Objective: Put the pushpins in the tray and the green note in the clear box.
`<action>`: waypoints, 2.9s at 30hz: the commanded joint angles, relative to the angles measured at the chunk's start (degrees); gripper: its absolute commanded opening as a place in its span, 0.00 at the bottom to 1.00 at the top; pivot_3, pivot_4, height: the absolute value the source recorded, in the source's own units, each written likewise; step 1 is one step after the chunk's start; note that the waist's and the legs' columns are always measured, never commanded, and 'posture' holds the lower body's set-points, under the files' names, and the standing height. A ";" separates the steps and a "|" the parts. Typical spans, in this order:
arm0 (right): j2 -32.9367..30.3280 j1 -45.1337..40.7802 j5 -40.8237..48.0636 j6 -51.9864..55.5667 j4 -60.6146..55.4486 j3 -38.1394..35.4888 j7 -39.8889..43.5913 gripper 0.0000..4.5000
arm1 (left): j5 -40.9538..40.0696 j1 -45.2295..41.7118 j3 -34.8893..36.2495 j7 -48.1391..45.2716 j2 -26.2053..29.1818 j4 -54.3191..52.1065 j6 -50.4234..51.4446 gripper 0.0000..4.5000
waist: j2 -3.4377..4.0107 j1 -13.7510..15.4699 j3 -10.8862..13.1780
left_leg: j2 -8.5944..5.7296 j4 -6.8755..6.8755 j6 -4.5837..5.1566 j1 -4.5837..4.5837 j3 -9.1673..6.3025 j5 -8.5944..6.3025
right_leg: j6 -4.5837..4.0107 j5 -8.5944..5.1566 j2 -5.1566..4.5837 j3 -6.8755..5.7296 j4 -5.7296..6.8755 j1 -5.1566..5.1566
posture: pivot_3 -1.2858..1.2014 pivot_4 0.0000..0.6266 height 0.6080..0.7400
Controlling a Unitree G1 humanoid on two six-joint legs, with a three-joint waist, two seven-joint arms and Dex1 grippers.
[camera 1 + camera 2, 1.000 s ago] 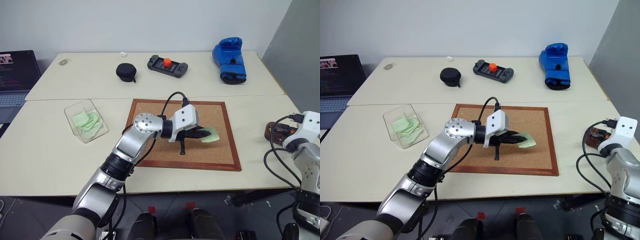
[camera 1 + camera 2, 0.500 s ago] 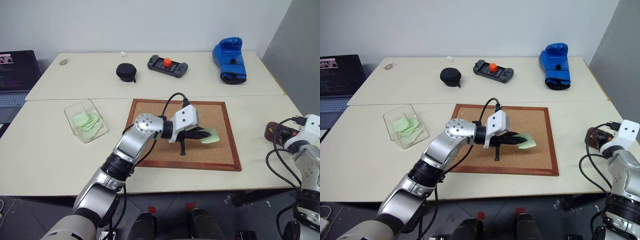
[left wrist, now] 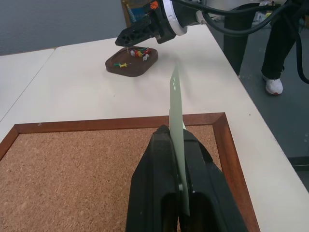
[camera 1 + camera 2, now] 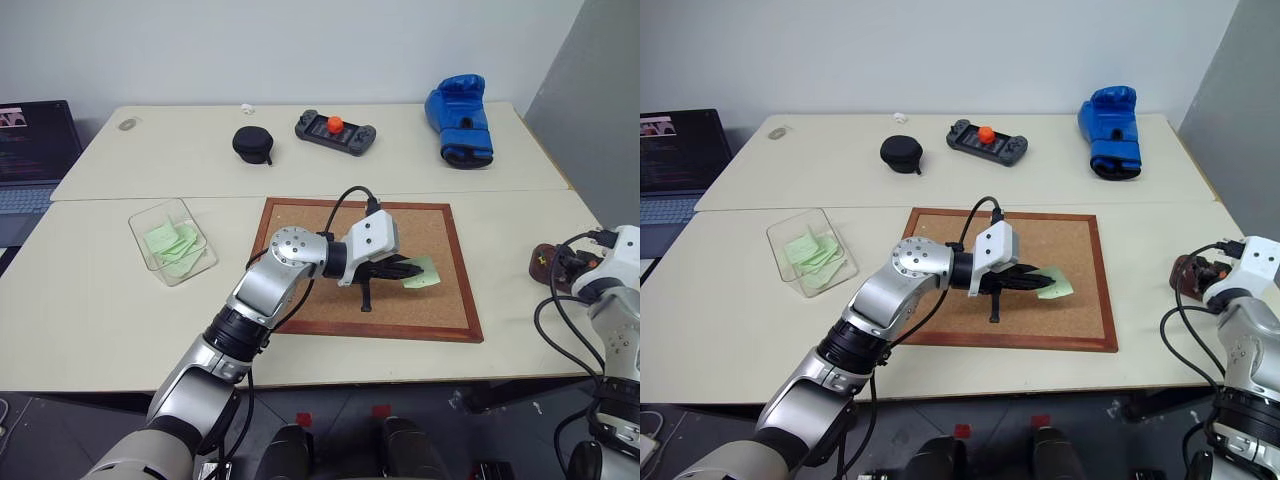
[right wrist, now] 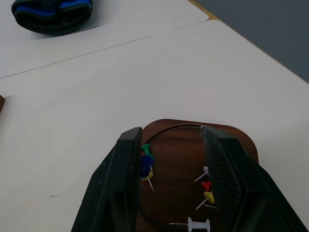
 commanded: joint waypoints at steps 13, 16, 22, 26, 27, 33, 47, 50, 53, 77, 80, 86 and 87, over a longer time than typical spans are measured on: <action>-6.08 2.09 -7.24 -9.61 1.49 6.60 3.05 0.45 | -0.07 -1.10 0.77 -0.08 -0.21 -1.59 -0.28 0.00 | 0.01 0.08 0.00 | -0.01 0.01 0.00 0.00 0.02 0.00 | 0.00 0.00 0.00 0.00 0.00 0.00 | 0.52 0.24 1.00; -7.27 3.13 -9.20 -11.86 1.54 8.33 3.77 0.45 | -0.11 -1.13 0.76 -0.15 -0.23 -1.56 -0.28 0.00 | 0.01 0.07 0.00 | -0.01 0.01 0.00 0.00 0.02 0.00 | 0.00 0.00 0.00 0.01 0.00 0.00 | 0.52 0.24 1.00; -7.80 3.80 -10.65 -14.01 2.35 9.11 3.99 0.45 | -0.08 -1.31 0.71 -0.27 -0.36 -1.24 -0.41 0.00 | 0.01 0.08 0.00 | -0.01 0.03 0.00 0.01 0.03 0.00 | 0.00 0.00 -0.01 0.01 0.00 0.00 | 0.52 0.24 1.00; -7.92 3.95 -10.27 -14.44 1.43 9.09 4.63 0.45 | -0.13 -1.40 0.79 -0.26 -0.44 -1.15 -0.33 0.00 | 0.00 0.08 0.00 | -0.01 0.03 0.00 0.01 0.02 0.00 | 0.00 0.00 -0.01 0.01 0.00 0.01 | 0.52 0.24 1.00; -7.94 4.10 -9.93 -14.44 0.65 9.22 5.22 0.45 | -0.20 -1.42 0.96 -0.13 -0.44 -1.11 -0.19 0.00 | 0.00 0.09 0.00 | 0.00 0.03 0.00 0.01 0.02 0.00 | 0.00 0.00 -0.01 0.01 0.00 0.01 | 0.52 0.24 1.00; -5.18 5.43 5.23 -4.35 -12.72 6.85 13.39 0.45 | -2.15 -1.81 6.36 3.00 0.97 -1.38 3.49 0.00 | 0.00 -0.11 0.00 | 0.02 0.03 0.00 0.01 0.01 0.00 | 0.00 0.00 0.02 0.01 0.01 0.01 | 0.52 0.24 1.00; -5.11 -4.68 32.17 14.20 -38.92 21.26 19.99 0.45 | -4.24 6.95 35.82 32.23 9.29 -15.41 23.48 0.00 | -0.10 0.21 0.08 | 0.14 0.08 0.00 -0.03 -0.41 0.00 | 0.05 -0.02 -0.14 -0.18 0.00 0.05 | 0.52 0.24 1.00; -3.96 -8.51 31.39 12.98 -37.65 25.51 21.30 0.45 | -2.33 8.84 41.17 39.08 10.61 -15.20 24.42 0.00 | -0.28 0.27 0.19 | 0.14 0.08 -0.01 -0.02 -0.57 0.00 | 0.06 -0.02 -0.13 -0.22 0.00 0.03 | 0.52 0.24 1.00; -2.78 -11.00 29.32 10.99 -35.57 29.12 22.88 0.45 | 0.09 10.09 45.09 44.61 12.25 -10.69 21.23 0.00 | -0.33 0.41 0.21 | 0.14 0.05 -0.01 -0.04 -0.68 0.00 | 0.05 -0.02 -0.13 -0.33 0.00 0.03 | 0.52 0.24 1.00; -1.30 -11.10 23.23 7.51 -33.64 30.66 20.64 0.45 | -1.59 7.86 47.48 54.35 9.63 8.18 9.95 0.48 | -0.55 0.39 0.31 | 0.11 0.10 -0.04 -0.33 -0.92 0.01 | 0.03 -0.01 -0.31 -0.47 0.00 -0.13 | 0.52 0.24 1.00; -1.40 -11.00 22.12 7.00 -33.00 31.06 20.33 0.45 | -1.84 7.89 47.05 54.91 9.12 7.20 10.53 0.63 | -0.55 0.40 0.31 | 0.08 0.11 -0.04 -0.33 -0.89 0.02 | 0.03 -0.01 -0.31 -0.45 0.00 -0.12 | 0.52 0.24 1.00; -0.85 -11.35 21.86 7.05 -32.76 30.90 20.06 0.45 | -2.11 9.41 46.26 55.55 8.92 3.54 12.45 0.92 | -0.55 0.40 0.31 | 0.09 0.10 -0.04 -0.33 -0.90 0.01 | 0.03 -0.01 -0.30 -0.46 0.00 -0.12 | 0.52 0.24 1.00; -0.89 -11.16 21.90 7.13 -33.01 30.76 19.89 0.45 | -1.55 10.25 45.38 54.87 9.60 1.89 12.50 0.92 | -0.55 0.37 0.31 | 0.09 0.10 -0.04 -0.33 -0.90 0.02 | 0.03 -0.01 -0.30 -0.46 0.00 -0.12 | 0.52 0.24 1.00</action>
